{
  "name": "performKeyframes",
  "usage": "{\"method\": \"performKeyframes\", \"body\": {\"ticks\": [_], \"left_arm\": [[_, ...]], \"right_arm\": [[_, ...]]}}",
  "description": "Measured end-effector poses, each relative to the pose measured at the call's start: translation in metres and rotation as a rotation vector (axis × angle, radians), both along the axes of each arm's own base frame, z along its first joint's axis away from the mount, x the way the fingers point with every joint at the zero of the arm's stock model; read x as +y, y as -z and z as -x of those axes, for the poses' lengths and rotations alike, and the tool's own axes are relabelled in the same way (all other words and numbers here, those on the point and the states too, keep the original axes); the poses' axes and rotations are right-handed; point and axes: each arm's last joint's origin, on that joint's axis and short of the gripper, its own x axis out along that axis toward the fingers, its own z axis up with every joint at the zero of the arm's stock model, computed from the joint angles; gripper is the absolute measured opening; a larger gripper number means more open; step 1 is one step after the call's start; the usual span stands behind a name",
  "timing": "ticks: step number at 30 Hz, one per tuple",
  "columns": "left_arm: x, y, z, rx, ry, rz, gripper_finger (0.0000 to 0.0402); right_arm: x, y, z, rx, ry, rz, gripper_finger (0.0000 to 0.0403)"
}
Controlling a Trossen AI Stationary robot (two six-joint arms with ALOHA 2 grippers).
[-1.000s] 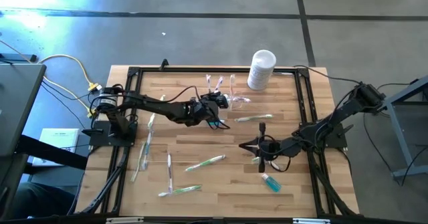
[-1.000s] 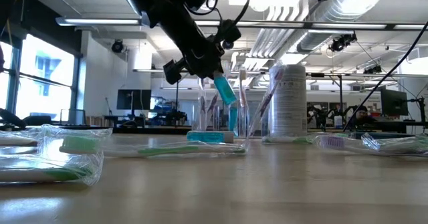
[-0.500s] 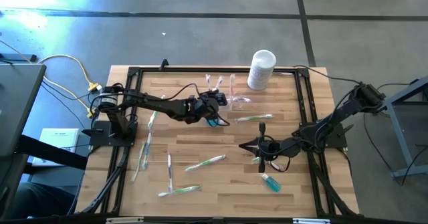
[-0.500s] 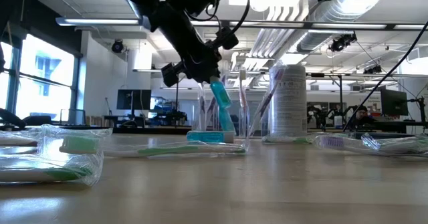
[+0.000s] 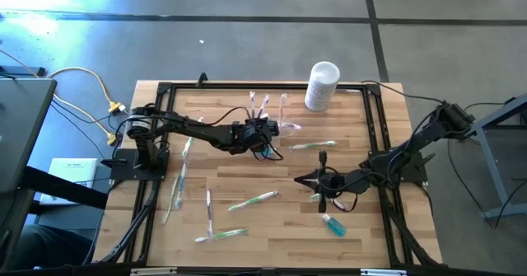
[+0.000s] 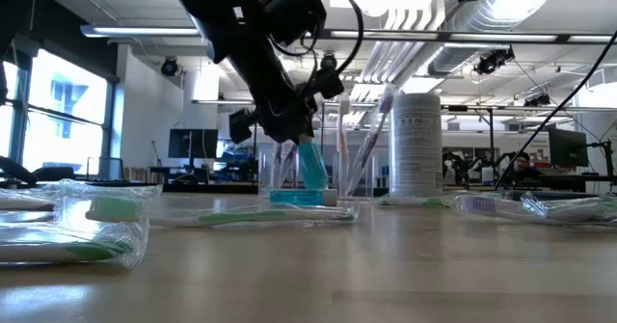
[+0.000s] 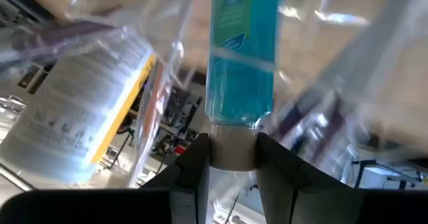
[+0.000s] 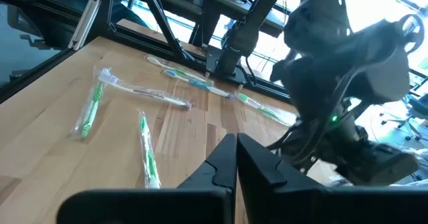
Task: Pick & Place toothbrushing station
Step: Put the top left blue mouthwash into the transparent organizer, then put the bottom blue mouthwash into the transparent organizer
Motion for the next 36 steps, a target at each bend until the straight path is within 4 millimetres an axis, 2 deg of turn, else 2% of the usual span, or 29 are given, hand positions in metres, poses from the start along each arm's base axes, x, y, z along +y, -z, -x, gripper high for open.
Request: {"method": "performKeyframes", "body": {"ticks": [7, 18, 23, 30, 36], "left_arm": [[-0.001, 0.006, -0.002, 0.011, 0.030, 0.038, 0.0148], [-0.001, 0.006, -0.001, 0.014, 0.031, 0.038, 0.0160], [-0.006, -0.002, -0.003, -0.008, 0.034, 0.028, 0.0160], [-0.021, -0.027, -0.016, -0.093, 0.040, 0.002, 0.0161], [-0.041, -0.051, -0.023, -0.287, -0.101, -0.030, 0.0161]], "right_arm": [[0.000, 0.001, 0.000, 0.006, 0.001, 0.004, 0.0004], [0.000, 0.001, 0.000, 0.013, 0.002, 0.007, 0.0004], [0.000, 0.001, 0.000, 0.013, 0.002, 0.008, 0.0004], [0.000, 0.002, 0.000, 0.020, 0.002, 0.011, 0.0004], [-0.001, 0.004, 0.001, 0.035, 0.003, 0.013, 0.0004]]}}
